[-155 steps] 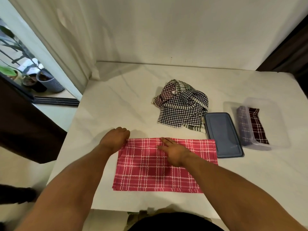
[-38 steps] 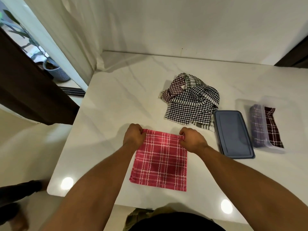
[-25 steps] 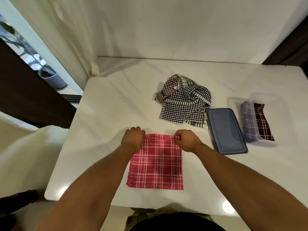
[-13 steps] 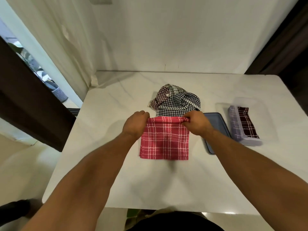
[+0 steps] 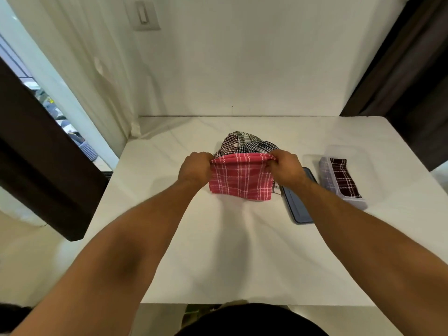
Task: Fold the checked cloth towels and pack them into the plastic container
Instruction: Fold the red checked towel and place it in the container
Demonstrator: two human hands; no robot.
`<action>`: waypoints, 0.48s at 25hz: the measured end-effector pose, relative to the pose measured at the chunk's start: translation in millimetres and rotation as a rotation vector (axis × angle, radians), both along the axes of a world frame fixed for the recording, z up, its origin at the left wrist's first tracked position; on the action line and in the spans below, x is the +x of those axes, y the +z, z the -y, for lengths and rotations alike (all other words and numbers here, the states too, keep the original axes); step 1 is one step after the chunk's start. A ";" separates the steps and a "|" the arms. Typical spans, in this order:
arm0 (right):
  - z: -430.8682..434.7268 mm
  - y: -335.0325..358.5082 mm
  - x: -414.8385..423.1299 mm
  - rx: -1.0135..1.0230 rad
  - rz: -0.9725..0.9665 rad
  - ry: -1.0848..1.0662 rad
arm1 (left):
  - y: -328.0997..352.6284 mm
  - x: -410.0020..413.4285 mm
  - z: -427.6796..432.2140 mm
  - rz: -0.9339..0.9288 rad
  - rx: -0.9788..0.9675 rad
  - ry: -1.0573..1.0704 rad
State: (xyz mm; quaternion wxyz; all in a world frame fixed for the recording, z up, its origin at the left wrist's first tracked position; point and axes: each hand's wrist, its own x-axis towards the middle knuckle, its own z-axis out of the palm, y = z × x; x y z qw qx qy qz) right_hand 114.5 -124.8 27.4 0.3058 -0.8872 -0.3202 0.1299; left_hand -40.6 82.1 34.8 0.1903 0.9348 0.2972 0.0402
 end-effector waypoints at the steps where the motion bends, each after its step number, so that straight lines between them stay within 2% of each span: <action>1: -0.3 1.2 -0.4 0.008 0.012 -0.008 | 3.4 0.4 -0.2 0.071 -0.056 0.023; 3: -0.1 2.9 -2.7 0.067 0.049 -0.050 | 10.4 0.0 2.8 0.186 -0.100 0.034; 7: 2.2 11.7 -9.9 0.329 0.101 -0.101 | 22.6 -0.3 9.6 0.393 -0.124 -0.012; 10: 16.4 -1.6 -25.3 0.417 0.175 -0.091 | 9.2 -13.2 14.1 0.380 0.027 -0.091; 12: 34.4 -29.1 -39.7 0.326 0.188 -0.047 | -14.5 -31.8 18.6 0.278 0.140 -0.153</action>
